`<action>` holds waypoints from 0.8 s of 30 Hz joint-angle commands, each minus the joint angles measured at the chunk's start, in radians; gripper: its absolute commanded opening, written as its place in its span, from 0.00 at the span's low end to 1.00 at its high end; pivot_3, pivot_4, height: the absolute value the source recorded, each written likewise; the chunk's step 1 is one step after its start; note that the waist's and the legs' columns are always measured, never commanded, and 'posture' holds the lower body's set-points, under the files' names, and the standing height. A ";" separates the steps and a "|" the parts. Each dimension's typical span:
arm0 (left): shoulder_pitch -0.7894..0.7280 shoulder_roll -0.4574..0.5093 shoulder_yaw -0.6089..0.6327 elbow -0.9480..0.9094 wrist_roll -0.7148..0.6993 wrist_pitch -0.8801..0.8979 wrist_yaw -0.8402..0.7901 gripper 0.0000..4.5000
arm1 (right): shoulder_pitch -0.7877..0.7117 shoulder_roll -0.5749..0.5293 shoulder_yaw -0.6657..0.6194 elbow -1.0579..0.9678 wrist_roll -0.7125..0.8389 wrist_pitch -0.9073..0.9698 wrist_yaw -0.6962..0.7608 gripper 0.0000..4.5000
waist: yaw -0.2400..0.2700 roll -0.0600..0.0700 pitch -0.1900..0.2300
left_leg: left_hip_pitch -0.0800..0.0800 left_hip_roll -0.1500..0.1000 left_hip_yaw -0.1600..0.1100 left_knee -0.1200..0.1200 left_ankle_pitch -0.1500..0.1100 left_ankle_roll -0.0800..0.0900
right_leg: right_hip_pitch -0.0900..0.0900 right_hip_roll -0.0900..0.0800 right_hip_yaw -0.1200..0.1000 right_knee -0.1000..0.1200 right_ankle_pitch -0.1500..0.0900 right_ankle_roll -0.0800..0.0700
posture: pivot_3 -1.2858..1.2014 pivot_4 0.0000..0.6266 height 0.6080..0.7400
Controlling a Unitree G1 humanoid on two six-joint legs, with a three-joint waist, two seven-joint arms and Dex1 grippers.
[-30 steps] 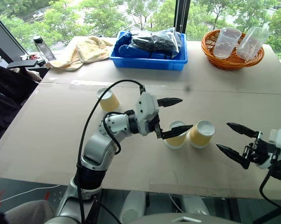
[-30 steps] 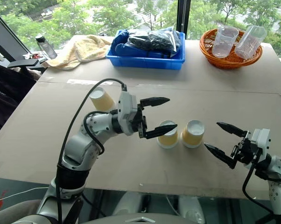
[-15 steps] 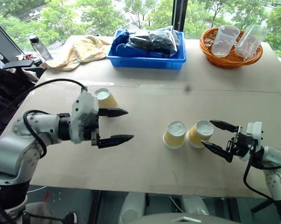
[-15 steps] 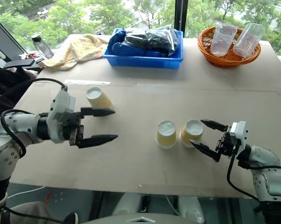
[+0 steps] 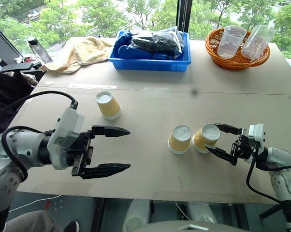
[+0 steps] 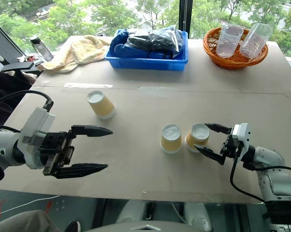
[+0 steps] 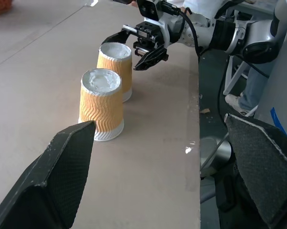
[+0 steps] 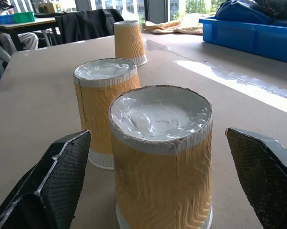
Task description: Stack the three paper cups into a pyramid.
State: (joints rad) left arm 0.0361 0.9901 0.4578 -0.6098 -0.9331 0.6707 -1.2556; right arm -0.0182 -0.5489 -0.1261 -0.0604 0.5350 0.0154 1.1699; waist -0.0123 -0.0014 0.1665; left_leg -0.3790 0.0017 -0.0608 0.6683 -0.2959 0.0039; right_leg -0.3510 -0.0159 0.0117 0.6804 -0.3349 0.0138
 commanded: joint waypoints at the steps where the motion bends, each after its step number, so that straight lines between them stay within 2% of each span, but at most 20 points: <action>1: -0.009 0.009 -0.001 -0.024 -0.013 -0.012 0.015 1.00 | -0.013 -0.002 -0.007 -0.014 0.012 -0.006 0.005 0.81 | 0.000 0.000 0.000 | 0.000 0.000 0.000 0.000 0.000 0.000 | 0.000 0.000 0.000 0.000 0.000 0.000 | 0.52 0.24 1.00; 5: -0.016 0.009 -0.008 -0.023 -0.016 -0.013 0.027 1.00 | -0.019 -0.002 -0.005 -0.009 0.008 -0.006 0.004 0.45 | 0.000 0.000 0.000 | 0.000 0.000 0.000 0.000 0.000 0.000 | 0.000 0.000 0.000 0.000 0.000 0.000 | 0.52 0.24 1.00; 14: -0.002 0.020 0.001 -0.022 -0.009 -0.013 0.032 1.00 | -0.013 -0.005 0.040 -0.076 0.024 0.039 0.014 0.45 | -0.001 0.000 0.000 | 0.000 0.000 0.000 0.000 0.000 0.000 | 0.000 0.000 0.000 0.000 0.000 0.000 | 0.52 0.24 1.00; 24: 0.000 0.019 -0.005 -0.021 0.002 -0.025 0.037 1.00 | -0.022 -0.003 0.056 -0.051 0.009 0.048 0.013 0.45 | -0.001 0.000 0.000 | 0.000 0.000 0.000 0.000 0.000 0.000 | 0.000 0.000 0.000 0.000 0.000 0.000 | 0.52 0.24 1.00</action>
State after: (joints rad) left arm 0.0361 0.9988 0.4331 -0.6111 -0.9282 0.6648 -1.2172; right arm -0.0290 -0.5482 -0.0723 -0.1009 0.5354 0.0611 1.1730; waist -0.0132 -0.0013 0.1666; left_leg -0.3789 0.0016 -0.0608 0.6684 -0.2959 0.0038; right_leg -0.3511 -0.0158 0.0118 0.6807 -0.3349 0.0138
